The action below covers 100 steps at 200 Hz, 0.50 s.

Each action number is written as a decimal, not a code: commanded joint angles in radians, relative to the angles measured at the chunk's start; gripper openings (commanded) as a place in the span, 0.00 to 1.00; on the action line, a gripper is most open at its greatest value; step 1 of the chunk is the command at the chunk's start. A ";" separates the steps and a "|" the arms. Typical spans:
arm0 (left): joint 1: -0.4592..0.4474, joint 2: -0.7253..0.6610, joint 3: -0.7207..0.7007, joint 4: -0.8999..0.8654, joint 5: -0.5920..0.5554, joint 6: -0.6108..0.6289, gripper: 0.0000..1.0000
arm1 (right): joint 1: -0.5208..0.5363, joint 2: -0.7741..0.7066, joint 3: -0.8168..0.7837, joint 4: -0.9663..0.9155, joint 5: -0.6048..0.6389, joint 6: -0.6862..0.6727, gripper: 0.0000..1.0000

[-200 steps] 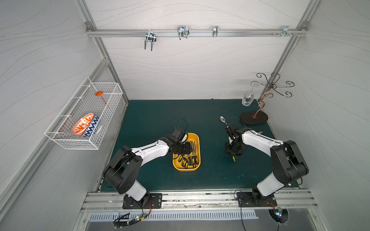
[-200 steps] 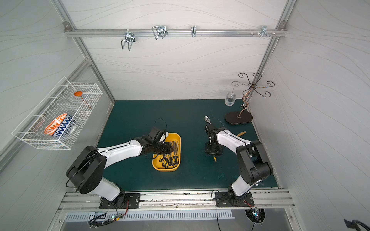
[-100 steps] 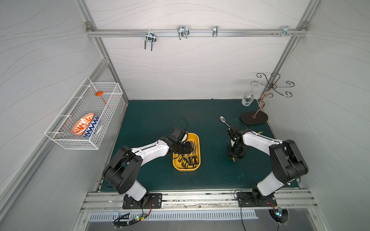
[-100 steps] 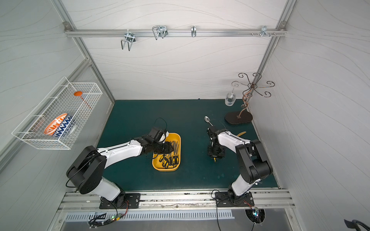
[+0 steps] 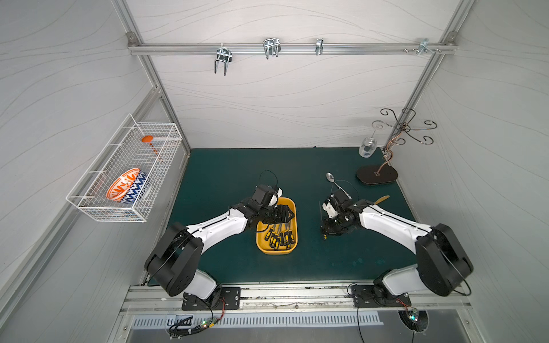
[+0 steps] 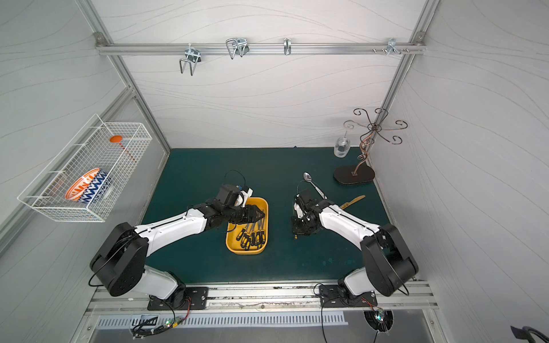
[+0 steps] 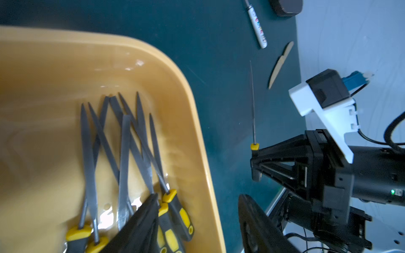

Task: Put the file tool into the storage box
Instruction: Pick up the file tool from the center of the board, then place the file tool in the storage box.

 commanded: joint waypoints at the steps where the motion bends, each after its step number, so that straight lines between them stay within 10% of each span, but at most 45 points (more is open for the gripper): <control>1: 0.005 -0.028 0.010 0.092 0.058 -0.024 0.62 | 0.016 -0.047 0.028 0.120 -0.200 0.023 0.03; 100: 0.006 -0.057 -0.025 0.158 0.079 -0.049 0.58 | 0.154 0.046 0.141 0.175 -0.333 0.031 0.05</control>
